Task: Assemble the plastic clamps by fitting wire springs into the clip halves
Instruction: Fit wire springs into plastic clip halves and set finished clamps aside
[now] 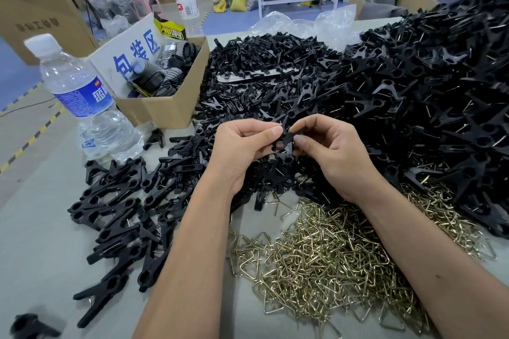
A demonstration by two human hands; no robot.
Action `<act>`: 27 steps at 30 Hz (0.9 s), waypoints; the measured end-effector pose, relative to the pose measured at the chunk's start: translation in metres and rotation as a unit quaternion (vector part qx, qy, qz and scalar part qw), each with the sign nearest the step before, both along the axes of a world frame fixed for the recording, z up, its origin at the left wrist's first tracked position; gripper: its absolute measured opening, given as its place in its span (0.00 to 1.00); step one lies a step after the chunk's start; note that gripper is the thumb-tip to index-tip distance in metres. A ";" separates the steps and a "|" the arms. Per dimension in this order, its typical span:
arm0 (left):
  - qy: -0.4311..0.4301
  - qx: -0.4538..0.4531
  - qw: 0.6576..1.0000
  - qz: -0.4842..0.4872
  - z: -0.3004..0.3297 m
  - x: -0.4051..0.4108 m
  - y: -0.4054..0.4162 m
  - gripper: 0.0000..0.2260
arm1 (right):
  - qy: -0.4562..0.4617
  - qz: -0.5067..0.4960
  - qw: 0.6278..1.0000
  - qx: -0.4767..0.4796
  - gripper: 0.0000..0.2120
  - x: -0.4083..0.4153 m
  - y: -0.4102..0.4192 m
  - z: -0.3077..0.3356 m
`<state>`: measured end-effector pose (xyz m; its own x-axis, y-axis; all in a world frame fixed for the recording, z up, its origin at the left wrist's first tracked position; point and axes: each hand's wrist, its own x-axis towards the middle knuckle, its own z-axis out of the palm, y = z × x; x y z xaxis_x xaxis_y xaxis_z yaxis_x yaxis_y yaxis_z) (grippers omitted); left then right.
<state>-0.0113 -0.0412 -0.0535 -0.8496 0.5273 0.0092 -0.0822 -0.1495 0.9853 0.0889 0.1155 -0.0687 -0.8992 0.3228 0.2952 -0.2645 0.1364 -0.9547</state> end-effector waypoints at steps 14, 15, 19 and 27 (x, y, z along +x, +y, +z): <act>0.006 -0.018 1.000 0.008 -0.003 0.000 0.001 0.02 | -0.012 -0.007 1.000 0.025 0.07 0.001 0.001 0.000; 0.007 -0.019 1.000 0.007 -0.003 0.000 0.001 0.02 | -0.013 -0.009 1.000 0.026 0.07 0.001 0.001 0.000; 0.008 -0.024 1.000 0.012 -0.003 0.001 0.001 0.02 | -0.020 -0.009 0.999 0.026 0.07 0.001 0.001 0.001; 0.014 -0.028 0.999 0.016 -0.002 0.002 0.002 0.02 | -0.021 -0.015 0.999 0.040 0.07 0.002 0.000 0.001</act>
<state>-0.0097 -0.0397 -0.0558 -0.8657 0.5006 0.0045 -0.0500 -0.0953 0.9942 0.0908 0.1158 -0.0675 -0.9021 0.3261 0.2826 -0.2183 0.2202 -0.9507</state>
